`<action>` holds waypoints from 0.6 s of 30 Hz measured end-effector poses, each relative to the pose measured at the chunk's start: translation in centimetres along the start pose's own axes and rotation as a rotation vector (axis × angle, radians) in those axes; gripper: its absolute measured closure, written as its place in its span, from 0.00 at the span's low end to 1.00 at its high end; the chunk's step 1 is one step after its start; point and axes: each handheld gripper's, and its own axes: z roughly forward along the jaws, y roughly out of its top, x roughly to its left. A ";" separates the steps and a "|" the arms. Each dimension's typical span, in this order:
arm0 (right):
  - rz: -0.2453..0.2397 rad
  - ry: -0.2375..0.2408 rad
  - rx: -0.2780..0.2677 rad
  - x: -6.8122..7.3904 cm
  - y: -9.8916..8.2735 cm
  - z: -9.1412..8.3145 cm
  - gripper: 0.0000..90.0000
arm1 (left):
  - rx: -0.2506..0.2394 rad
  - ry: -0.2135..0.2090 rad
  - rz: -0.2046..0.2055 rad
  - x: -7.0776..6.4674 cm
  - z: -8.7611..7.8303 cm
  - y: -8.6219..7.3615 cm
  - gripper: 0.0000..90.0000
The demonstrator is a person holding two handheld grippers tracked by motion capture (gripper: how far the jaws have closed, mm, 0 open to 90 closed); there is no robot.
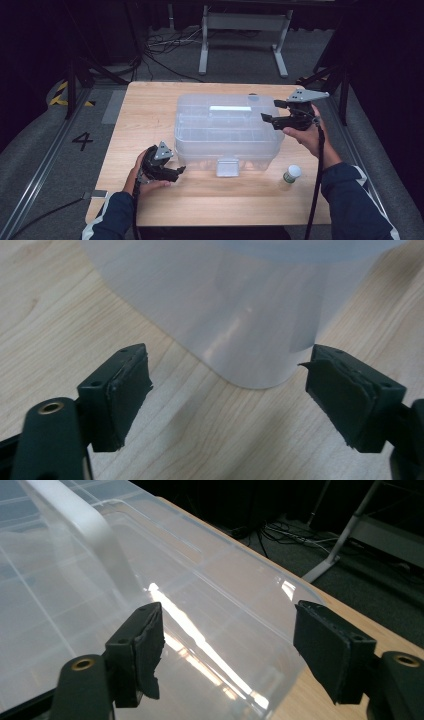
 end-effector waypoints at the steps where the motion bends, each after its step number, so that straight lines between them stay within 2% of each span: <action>1: -0.016 0.008 -0.003 0.3 0.4 0.2 0.35 | -0.005 0.001 0.004 0.0 -0.1 0.1 0.21; 7: -0.067 0.053 0.009 1.4 2.1 0.8 0.46 | -0.034 -0.001 0.009 -0.5 -0.2 0.8 0.22; 9: -0.092 0.042 0.020 1.8 2.5 1.0 0.53 | -0.042 -0.002 0.010 -0.5 -0.3 0.9 0.22; 10: -0.093 0.045 0.026 1.7 2.6 1.0 0.54 | -0.045 0.004 0.014 -0.6 -0.3 1.0 0.22; 12: -0.087 0.087 0.021 1.6 2.7 0.8 0.58 | -0.049 -0.004 0.011 -0.6 -0.3 1.0 0.22; 18: -0.103 0.097 0.026 2.0 2.5 0.4 0.61 | -0.049 -0.003 0.016 -0.7 -0.3 1.1 0.21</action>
